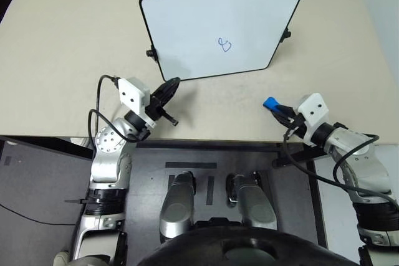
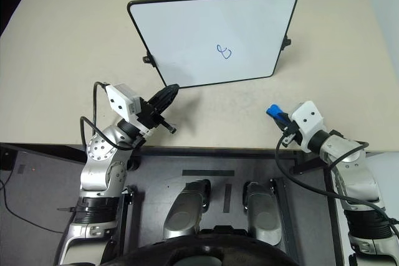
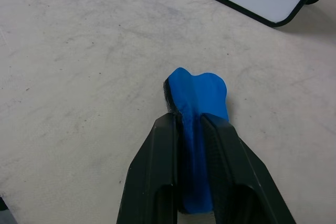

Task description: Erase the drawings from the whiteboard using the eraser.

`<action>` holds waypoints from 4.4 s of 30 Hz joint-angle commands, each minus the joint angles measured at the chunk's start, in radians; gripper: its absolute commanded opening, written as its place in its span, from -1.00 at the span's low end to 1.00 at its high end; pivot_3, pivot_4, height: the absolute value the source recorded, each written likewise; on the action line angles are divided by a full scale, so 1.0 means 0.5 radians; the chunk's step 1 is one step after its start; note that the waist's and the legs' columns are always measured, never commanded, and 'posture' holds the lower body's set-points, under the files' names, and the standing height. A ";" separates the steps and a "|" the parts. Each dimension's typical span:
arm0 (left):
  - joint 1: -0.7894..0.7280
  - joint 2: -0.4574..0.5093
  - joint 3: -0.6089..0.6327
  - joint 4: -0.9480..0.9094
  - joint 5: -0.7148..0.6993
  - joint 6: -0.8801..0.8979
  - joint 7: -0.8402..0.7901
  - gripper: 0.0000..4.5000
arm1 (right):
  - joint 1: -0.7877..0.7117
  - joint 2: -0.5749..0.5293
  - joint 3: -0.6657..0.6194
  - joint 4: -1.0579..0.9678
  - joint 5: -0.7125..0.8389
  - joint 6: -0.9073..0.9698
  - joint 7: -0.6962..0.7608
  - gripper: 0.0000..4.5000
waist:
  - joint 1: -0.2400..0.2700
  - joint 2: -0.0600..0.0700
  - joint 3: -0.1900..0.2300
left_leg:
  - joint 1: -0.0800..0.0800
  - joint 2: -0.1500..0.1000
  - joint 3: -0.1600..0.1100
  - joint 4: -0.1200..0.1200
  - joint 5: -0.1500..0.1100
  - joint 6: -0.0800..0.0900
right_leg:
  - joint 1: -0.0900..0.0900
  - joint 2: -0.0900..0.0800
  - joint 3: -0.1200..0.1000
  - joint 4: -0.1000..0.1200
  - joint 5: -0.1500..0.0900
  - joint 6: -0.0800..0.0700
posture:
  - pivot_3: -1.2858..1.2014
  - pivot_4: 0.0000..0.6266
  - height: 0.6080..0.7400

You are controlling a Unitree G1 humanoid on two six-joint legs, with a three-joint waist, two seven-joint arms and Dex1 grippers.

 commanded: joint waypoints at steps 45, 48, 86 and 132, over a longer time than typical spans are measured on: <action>-0.032 -0.012 0.001 -0.040 0.025 -0.048 0.025 -1.00 | -1.599 0.327 0.719 1.878 -1.439 -2.313 -0.836 -0.99 | -0.020 -0.001 -0.001 | -0.009 0.002 0.000 -0.001 -0.010 0.002 | -0.027 -0.001 0.012 0.012 0.018 -0.035 | 0.03 -0.52 1.00; -0.017 -0.007 0.010 -0.063 0.026 -0.046 0.036 -1.00 | -1.696 0.330 0.718 2.013 -1.587 -2.368 -1.125 -0.99 | -0.024 -0.001 0.000 | -0.009 0.002 0.000 0.000 -0.010 0.002 | -0.029 -0.001 0.012 0.012 0.021 -0.039 | 0.03 -0.52 1.00; -0.037 -0.009 -0.023 -0.065 0.031 -0.039 0.037 -1.00 | -1.787 0.313 0.781 2.276 -1.805 -2.362 -1.868 -0.99 | -0.039 0.001 0.001 | -0.011 0.002 -0.001 -0.001 -0.021 -0.018 | -0.036 -0.001 0.016 0.010 0.042 -0.043 | 0.03 -0.52 1.00; -0.287 0.018 -0.064 0.173 0.018 -0.018 -0.125 -1.00 | 0.046 -0.195 -0.111 -0.116 -0.212 -0.694 -0.118 0.92 | -0.017 -0.005 -0.001 | -0.009 0.000 0.001 0.027 -0.030 0.009 | -0.011 0.003 0.018 0.010 -0.003 -0.011 | 0.03 -0.52 1.00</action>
